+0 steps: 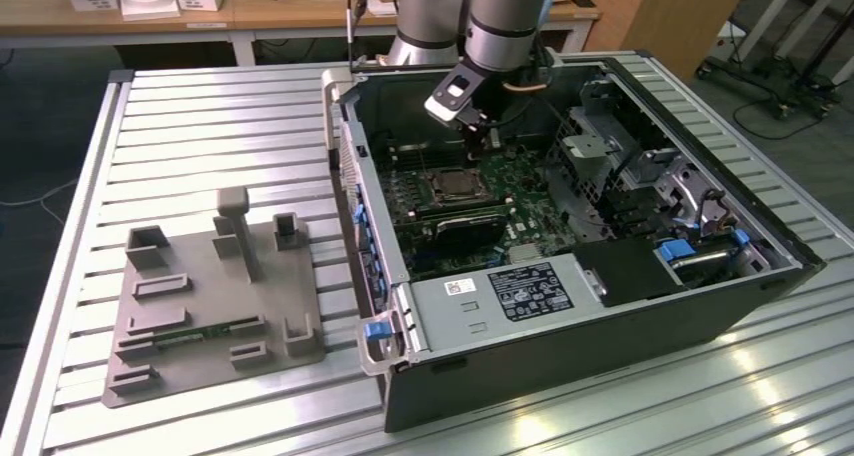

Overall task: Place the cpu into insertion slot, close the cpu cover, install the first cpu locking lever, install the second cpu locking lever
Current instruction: 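Close the cpu cover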

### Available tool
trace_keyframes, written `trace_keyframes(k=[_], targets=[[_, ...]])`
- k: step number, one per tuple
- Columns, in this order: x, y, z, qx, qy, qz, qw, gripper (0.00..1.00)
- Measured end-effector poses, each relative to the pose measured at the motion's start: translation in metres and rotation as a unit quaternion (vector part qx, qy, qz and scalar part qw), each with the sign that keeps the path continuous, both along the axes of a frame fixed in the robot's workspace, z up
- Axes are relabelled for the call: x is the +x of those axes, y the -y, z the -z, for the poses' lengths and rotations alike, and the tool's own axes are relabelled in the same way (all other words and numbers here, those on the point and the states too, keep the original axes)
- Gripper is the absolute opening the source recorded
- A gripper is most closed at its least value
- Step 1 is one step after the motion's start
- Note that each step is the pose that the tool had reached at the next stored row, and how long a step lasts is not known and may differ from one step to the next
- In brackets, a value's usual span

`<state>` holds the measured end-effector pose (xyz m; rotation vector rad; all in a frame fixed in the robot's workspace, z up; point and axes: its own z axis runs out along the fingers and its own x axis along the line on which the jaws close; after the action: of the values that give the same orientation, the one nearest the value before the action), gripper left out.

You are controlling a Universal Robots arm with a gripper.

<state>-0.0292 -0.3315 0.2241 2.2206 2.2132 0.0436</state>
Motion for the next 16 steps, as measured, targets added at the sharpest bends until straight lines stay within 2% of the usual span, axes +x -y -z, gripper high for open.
trace_keyframes(k=[11, 16], targets=[[-0.002, -0.0001, 0.0011, 0.0002, 0.0002, 0.0, 1.0, 0.1], [-0.0085, 0.0, 0.004, -0.0001, 0.0015, 0.0, 1.0, 0.1]])
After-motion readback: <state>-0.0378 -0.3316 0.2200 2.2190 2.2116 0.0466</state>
